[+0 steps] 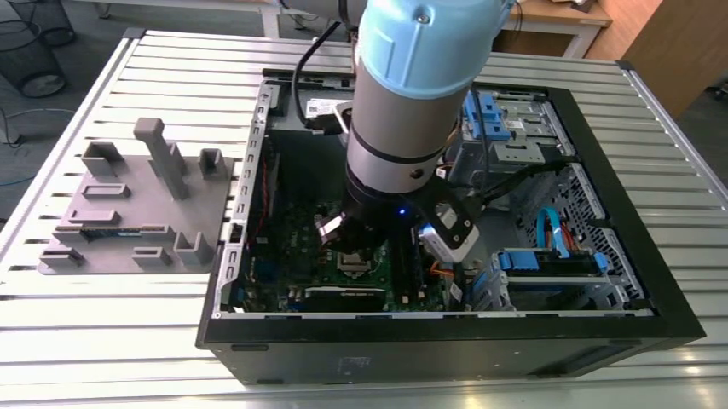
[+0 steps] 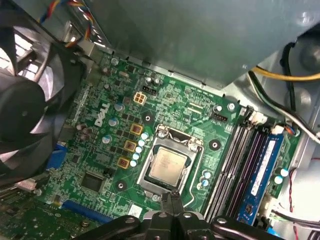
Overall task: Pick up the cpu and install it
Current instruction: 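Close the cpu cover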
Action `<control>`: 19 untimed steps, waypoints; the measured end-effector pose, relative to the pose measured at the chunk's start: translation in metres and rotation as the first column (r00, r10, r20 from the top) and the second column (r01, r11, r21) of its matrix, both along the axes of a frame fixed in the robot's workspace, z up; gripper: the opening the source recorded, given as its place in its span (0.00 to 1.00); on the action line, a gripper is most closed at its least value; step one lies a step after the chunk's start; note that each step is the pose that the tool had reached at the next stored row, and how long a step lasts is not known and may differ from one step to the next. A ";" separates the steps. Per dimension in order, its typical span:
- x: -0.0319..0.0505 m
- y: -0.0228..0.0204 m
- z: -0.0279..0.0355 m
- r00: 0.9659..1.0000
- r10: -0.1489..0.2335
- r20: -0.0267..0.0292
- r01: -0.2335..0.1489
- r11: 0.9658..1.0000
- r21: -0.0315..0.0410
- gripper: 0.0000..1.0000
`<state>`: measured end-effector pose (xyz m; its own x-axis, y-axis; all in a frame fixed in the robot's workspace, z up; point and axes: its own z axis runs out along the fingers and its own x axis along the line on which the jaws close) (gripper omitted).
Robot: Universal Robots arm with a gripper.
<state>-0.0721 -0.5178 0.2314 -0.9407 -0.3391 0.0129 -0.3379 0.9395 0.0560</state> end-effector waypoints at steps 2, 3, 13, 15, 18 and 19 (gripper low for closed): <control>0.0000 -0.0024 -0.0021 1.000 -0.009 0.001 0.009 1.000 0.000 0.11; 0.0000 -0.0039 -0.0033 1.000 -0.013 0.001 0.013 1.000 0.000 0.11; 0.0000 -0.0099 -0.0164 1.000 -0.019 0.001 0.019 1.000 0.000 0.11; 0.0000 -0.0100 -0.0192 1.000 -0.019 0.001 0.019 1.000 0.000 0.11; -0.0001 -0.0100 -0.0222 1.000 -0.019 0.001 0.019 1.000 0.000 0.11; -0.0003 -0.0100 -0.0233 1.000 -0.019 0.001 0.019 1.000 0.000 0.11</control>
<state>-0.0723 -0.5278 0.2081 -0.9470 -0.3209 0.0119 -0.3198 0.9458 0.0555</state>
